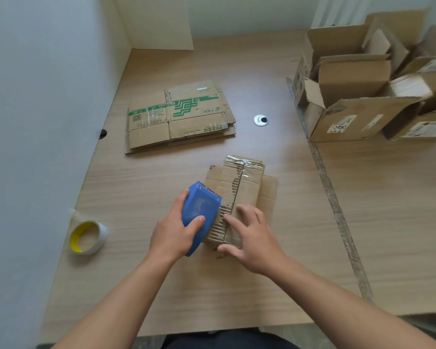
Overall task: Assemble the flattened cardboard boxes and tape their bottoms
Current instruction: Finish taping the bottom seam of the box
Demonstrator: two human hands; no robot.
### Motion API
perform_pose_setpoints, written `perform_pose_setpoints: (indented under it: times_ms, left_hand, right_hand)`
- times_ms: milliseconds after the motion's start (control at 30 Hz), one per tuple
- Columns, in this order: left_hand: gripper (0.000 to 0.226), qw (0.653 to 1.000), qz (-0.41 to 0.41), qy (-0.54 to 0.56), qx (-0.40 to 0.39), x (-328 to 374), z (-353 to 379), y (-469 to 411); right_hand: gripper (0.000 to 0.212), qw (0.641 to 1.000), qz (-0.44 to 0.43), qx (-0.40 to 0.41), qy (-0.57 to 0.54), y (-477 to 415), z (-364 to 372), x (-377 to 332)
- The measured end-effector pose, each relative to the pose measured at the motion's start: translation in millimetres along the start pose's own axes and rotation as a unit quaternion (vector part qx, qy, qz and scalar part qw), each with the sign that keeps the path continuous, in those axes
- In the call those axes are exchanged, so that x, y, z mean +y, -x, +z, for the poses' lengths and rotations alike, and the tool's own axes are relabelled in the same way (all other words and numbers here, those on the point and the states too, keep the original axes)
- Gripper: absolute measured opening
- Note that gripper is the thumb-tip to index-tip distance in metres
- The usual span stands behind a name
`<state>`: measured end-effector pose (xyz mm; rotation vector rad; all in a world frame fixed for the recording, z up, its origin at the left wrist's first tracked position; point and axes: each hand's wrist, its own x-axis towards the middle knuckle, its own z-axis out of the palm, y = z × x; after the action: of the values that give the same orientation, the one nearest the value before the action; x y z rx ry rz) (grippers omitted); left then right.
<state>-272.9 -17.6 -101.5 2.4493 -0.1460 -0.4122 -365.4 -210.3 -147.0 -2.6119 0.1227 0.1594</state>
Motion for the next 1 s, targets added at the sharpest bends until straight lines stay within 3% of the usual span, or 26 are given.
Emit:
perform_pose_setpoints:
  times_ms: [267,367,467,533,600,700,833,1000]
  left_hand:
    - [0.072,0.995,0.089,-0.055,-0.004,-20,-30,8]
    - [0.077,0.987,0.134,-0.087,-0.007,-27,-36,17]
    - [0.076,0.973,0.202,-0.109,0.008,-32,-40,25]
    - [0.069,0.960,0.254,-0.119,0.022,-31,-43,28]
    - [0.065,0.945,0.298,-0.133,0.034,-27,-45,28]
    - [0.064,0.931,0.335,-0.138,0.038,-21,-47,27]
    - [0.064,0.922,0.359,-0.136,0.036,-17,-51,25]
    - [0.062,0.905,0.397,-0.149,0.021,-10,-56,25]
  right_hand:
    - [0.063,0.991,-0.100,-0.057,0.067,-26,-14,19]
    - [0.062,0.990,-0.097,-0.074,0.070,-34,-25,16]
    - [0.057,0.996,-0.065,-0.014,-0.055,-34,-43,2]
    - [0.051,0.981,-0.061,0.022,-0.181,-32,-56,-8]
    - [0.048,0.965,-0.072,0.002,-0.253,-28,-68,-18]
    - [0.043,0.951,-0.072,-0.048,-0.297,-25,-77,-27]
    - [0.037,0.937,-0.057,-0.043,-0.341,-27,-82,-28]
    - [0.042,0.947,-0.038,-0.062,-0.312,-28,-83,-22]
